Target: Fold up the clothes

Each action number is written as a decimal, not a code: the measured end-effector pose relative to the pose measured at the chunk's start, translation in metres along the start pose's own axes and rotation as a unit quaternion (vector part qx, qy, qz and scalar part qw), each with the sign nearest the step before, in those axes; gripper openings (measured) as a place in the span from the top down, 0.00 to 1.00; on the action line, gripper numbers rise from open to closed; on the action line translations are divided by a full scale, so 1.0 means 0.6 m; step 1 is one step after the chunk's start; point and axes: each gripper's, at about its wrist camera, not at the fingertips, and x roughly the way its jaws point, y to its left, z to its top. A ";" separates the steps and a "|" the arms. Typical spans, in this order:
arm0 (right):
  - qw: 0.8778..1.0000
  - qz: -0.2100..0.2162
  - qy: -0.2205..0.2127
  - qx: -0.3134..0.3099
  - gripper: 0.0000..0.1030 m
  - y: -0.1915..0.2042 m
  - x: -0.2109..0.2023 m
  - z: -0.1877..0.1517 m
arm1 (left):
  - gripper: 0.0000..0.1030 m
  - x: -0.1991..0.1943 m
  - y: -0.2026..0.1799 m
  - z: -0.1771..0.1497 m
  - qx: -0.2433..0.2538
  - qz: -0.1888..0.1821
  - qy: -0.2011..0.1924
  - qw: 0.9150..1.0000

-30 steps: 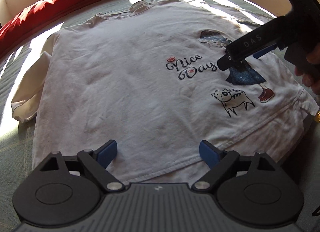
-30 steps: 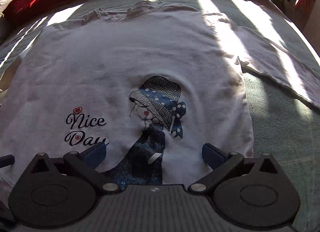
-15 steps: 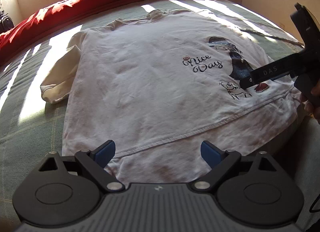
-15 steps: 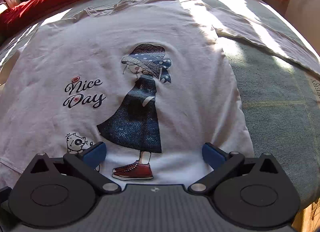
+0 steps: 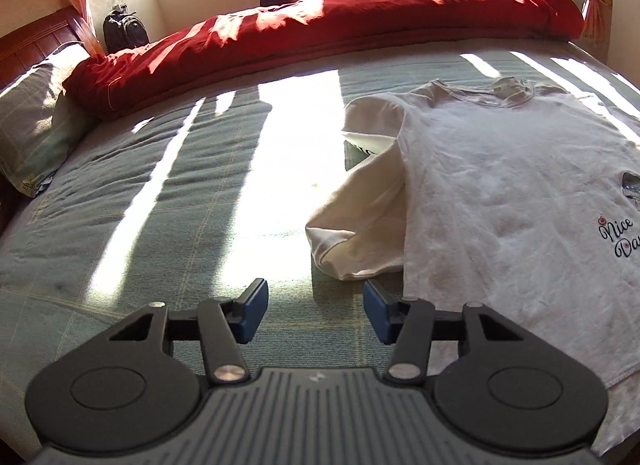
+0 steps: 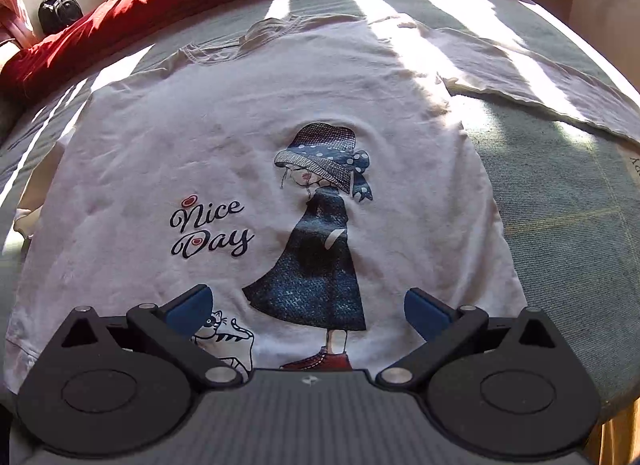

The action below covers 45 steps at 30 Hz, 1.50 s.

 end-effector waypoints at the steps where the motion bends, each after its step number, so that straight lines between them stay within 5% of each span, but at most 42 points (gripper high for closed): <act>1: 1.000 0.004 -0.003 -0.005 0.00 0.007 -0.001 0.005 | 0.56 0.014 0.007 0.004 -0.006 -0.001 0.005 1.000; 13: 0.999 0.029 -0.003 -0.025 0.00 0.057 0.031 0.044 | 0.65 0.101 0.018 0.020 -0.033 -0.039 0.022 0.998; 16: 0.999 0.032 0.003 -0.025 0.00 0.062 0.042 0.046 | 0.71 0.123 0.017 0.022 -0.039 -0.043 0.027 0.998; 19: 0.999 0.028 0.006 -0.028 0.00 0.066 0.049 0.045 | 0.93 0.131 0.017 0.026 -0.046 -0.048 0.018 0.998; 33: 0.999 0.016 0.003 -0.030 0.00 0.071 0.041 0.046 | 0.97 0.092 0.115 0.090 -0.045 0.080 -0.055 0.994; 45: 0.999 0.010 0.009 -0.035 0.00 0.080 0.040 0.044 | 0.97 0.112 0.211 0.112 -0.064 0.137 -0.045 0.987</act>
